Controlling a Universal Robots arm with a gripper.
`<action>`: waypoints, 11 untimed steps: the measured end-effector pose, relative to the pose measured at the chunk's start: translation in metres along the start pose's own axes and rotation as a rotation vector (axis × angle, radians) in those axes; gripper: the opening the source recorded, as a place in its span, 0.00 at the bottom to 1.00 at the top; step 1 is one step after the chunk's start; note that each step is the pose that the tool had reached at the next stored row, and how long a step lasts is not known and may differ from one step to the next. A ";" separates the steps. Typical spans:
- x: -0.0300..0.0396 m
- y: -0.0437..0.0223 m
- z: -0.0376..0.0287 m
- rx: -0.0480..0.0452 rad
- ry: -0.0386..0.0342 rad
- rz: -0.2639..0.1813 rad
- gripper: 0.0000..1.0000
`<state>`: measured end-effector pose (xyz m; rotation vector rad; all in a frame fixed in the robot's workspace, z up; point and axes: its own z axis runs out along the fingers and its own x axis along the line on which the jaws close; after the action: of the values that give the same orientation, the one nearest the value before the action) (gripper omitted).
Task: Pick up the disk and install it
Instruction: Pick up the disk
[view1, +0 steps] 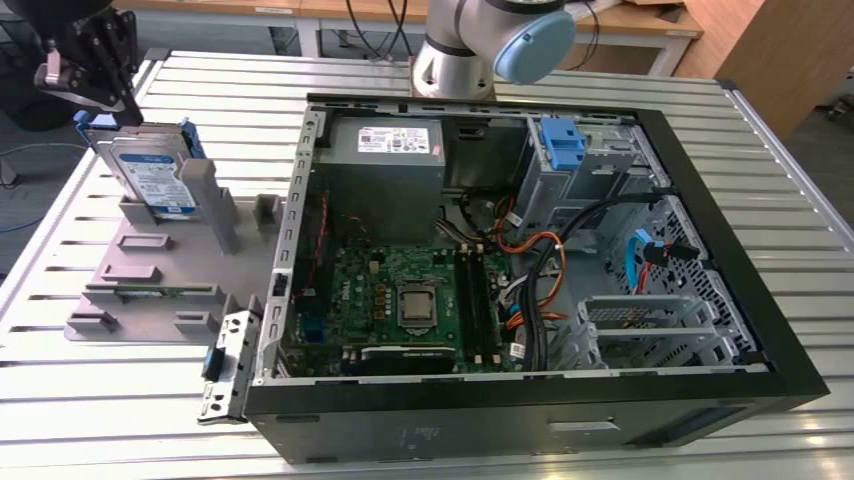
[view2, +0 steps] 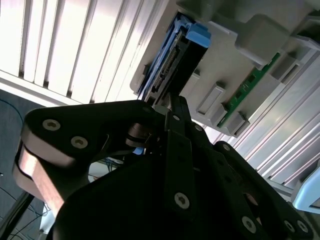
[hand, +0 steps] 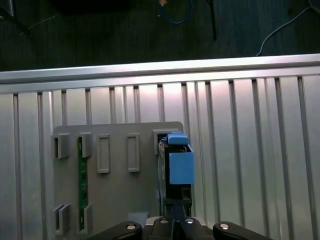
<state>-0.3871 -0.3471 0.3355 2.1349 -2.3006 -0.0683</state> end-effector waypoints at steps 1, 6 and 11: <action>0.0000 0.0000 0.0001 0.0000 0.0000 -0.005 0.11; -0.0003 0.0000 0.0007 0.0005 0.0005 -0.025 0.11; -0.0024 0.0002 0.0013 0.0010 0.0003 -0.029 0.11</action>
<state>-0.3871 -0.3447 0.3343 2.1693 -2.2697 -0.0670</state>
